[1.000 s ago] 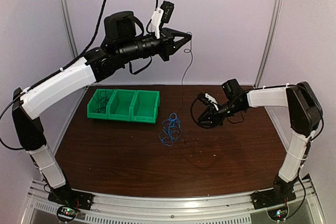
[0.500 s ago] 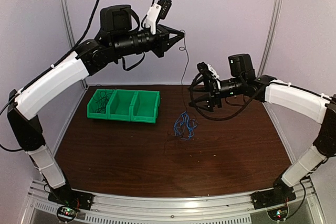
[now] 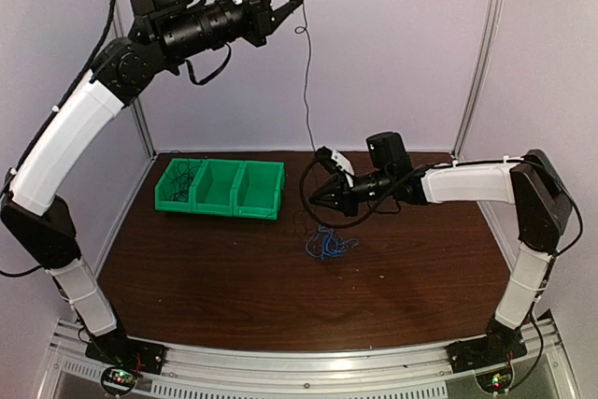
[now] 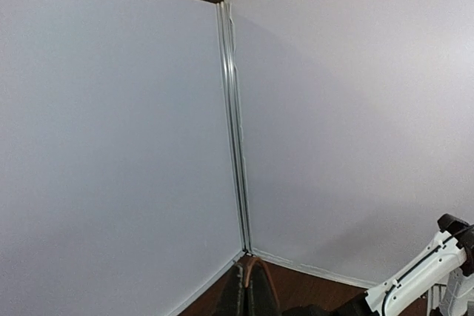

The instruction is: Untangle the cables

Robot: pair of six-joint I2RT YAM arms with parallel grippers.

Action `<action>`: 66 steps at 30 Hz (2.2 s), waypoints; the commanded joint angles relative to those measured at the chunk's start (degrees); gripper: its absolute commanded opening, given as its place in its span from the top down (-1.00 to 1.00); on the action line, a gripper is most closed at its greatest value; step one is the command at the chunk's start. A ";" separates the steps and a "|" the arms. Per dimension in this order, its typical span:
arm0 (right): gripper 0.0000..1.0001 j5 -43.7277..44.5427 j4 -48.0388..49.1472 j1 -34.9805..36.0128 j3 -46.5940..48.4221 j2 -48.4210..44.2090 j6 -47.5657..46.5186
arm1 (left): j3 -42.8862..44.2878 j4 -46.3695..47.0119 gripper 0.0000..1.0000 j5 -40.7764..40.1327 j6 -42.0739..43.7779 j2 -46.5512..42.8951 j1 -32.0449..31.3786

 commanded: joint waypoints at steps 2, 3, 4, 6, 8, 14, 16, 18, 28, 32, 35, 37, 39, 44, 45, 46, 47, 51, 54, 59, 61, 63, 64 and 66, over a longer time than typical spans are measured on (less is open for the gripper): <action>0.88 4.42 -1.43 -2.19 -1.70 3.37 -2.61 | 6.04 1.08 1.00 -6.80 1.06 -3.15 0.27; 0.88 4.43 -3.22 -3.10 -1.48 4.11 -3.43 | 6.48 1.79 1.00 -7.33 1.09 -3.97 0.25; 0.88 4.57 -4.33 -4.21 -1.53 4.80 -3.89 | 6.55 2.66 1.00 -8.40 1.13 -4.79 0.25; 0.91 4.65 -5.47 -6.61 -2.00 5.50 -4.39 | 6.51 4.39 1.00 -10.63 1.36 -6.55 0.25; 0.94 5.36 -5.42 -8.99 -2.63 5.74 -4.07 | 6.40 5.51 1.00 -12.09 1.99 -8.00 0.25; 0.98 6.41 -7.00 -15.79 -1.75 6.24 -1.72 | 3.94 8.04 1.00 -14.61 3.62 -11.41 0.25; 0.98 7.91 -8.50 -17.21 -0.89 6.11 -1.91 | 3.34 7.92 1.00 -14.93 3.60 -11.65 0.25; 0.88 6.04 -10.78 -17.86 -0.66 4.10 -3.31 | 2.07 8.16 1.00 -14.04 3.46 -12.08 0.25; -0.29 10.50 -14.72 1.66 -5.52 -8.60 -19.89 | -3.20 8.72 1.00 -12.69 2.04 -12.50 0.27; -0.34 11.17 -16.82 7.06 -0.46 -2.89 -21.60 | -4.02 8.53 1.00 -12.96 1.71 -12.77 0.25; -0.37 12.96 -16.79 10.88 3.43 2.50 -21.73 | -4.60 8.41 1.00 -13.00 1.36 -13.16 0.29; -0.39 14.40 -16.59 12.54 6.61 6.59 -21.30 | -5.04 8.31 1.00 -13.19 1.10 -13.47 0.25; -0.40 16.15 -16.16 13.26 9.81 11.29 -19.85 | -5.44 8.02 1.00 -13.15 0.89 -13.73 0.25; -0.28 21.71 -16.94 13.52 16.06 18.19 -18.43 | -6.66 8.04 1.00 -13.17 0.57 -14.86 0.25; -0.16 22.88 -16.84 13.54 15.81 18.45 -18.97 | -6.66 7.99 1.00 -13.12 0.60 -15.02 0.29; 0.06 23.90 -16.59 13.44 15.23 18.37 -19.50 | -6.71 7.97 1.00 -13.37 0.67 -15.32 0.25; 0.27 25.17 -16.38 13.37 14.63 18.32 -19.81 | -6.71 8.02 1.00 -13.63 0.75 -15.55 0.29; 1.00 29.71 -18.70 11.37 13.00 17.79 -20.84 | -6.40 8.06 1.00 -14.17 1.50 -16.30 0.25; 1.00 32.16 -19.63 6.90 10.43 16.09 -21.12 | -5.96 8.21 1.00 -14.51 2.03 -16.79 0.25; 1.00 38.86 -19.86 -4.44 5.61 13.61 -25.32 | -5.20 8.74 1.00 -14.96 2.63 -18.09 0.26; 1.00 39.72 -21.07 -9.92 5.59 13.81 -26.65 | -4.76 8.44 1.00 -15.16 3.05 -18.54 0.25; 1.00 41.42 -21.78 -14.65 6.39 14.57 -28.04 | -4.86 8.25 1.00 -15.53 3.46 -19.06 0.26; 1.00 42.27 -21.69 -16.55 6.93 15.08 -28.41 | -5.05 8.31 1.00 -15.72 3.63 -19.38 0.29; 1.00 42.99 -22.21 -20.78 8.72 17.06 -28.89 | -5.68 8.59 1.00 -16.06 3.62 -20.03 0.25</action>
